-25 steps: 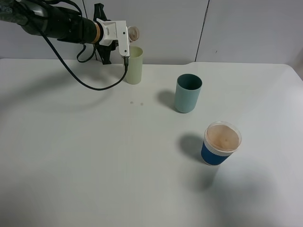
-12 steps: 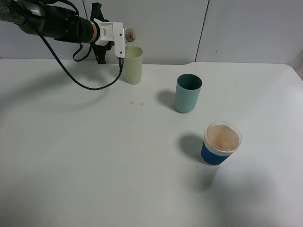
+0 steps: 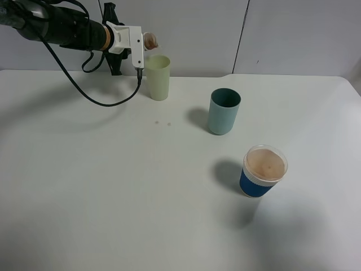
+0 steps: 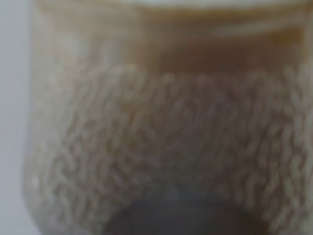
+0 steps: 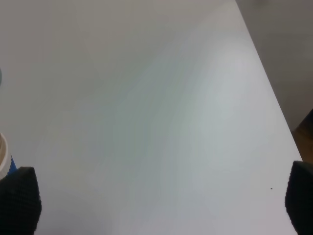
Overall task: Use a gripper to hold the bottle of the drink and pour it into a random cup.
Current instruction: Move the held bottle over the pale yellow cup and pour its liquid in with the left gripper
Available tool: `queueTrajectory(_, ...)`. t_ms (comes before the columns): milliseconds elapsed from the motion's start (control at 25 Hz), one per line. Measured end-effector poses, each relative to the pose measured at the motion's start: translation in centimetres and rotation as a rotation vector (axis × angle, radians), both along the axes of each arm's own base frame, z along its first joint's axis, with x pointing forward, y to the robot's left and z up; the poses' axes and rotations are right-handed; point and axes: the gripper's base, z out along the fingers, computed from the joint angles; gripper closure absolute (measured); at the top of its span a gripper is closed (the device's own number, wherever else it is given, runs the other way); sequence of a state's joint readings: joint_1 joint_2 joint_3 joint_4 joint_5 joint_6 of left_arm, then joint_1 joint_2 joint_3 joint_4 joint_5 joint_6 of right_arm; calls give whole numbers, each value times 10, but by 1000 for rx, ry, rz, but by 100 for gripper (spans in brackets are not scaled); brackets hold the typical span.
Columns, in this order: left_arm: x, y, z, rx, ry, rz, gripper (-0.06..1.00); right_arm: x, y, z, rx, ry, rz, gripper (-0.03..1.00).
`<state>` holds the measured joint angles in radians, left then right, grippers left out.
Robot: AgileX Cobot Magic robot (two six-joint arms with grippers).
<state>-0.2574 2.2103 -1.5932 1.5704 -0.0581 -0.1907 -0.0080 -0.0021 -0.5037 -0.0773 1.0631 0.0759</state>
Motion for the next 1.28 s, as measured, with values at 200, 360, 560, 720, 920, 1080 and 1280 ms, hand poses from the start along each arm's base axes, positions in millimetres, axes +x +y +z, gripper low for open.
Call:
queueTrajectory(200, 0, 0, 0, 21, -7, -13, 60, 0, 0, 0, 0, 0, 0, -3)
queueTrajectory(360, 0, 0, 0, 34, -10, -21, 60, 0, 0, 0, 0, 0, 0, -3)
queueTrajectory(560, 0, 0, 0, 47, -14, -29, 60, 0, 0, 0, 0, 0, 0, -3)
queueTrajectory(720, 0, 0, 0, 77, -24, -47, 60, 0, 0, 0, 0, 0, 0, -3)
queueTrajectory(920, 0, 0, 0, 100, -31, -60, 60, 0, 0, 0, 0, 0, 0, -3)
queueTrajectory(1080, 0, 0, 0, 119, -37, -71, 60, 0, 0, 0, 0, 0, 0, -3)
queueTrajectory(1280, 1, 0, 7, 145, -63, -85, 60, 0, 0, 0, 0, 0, 0, -3)
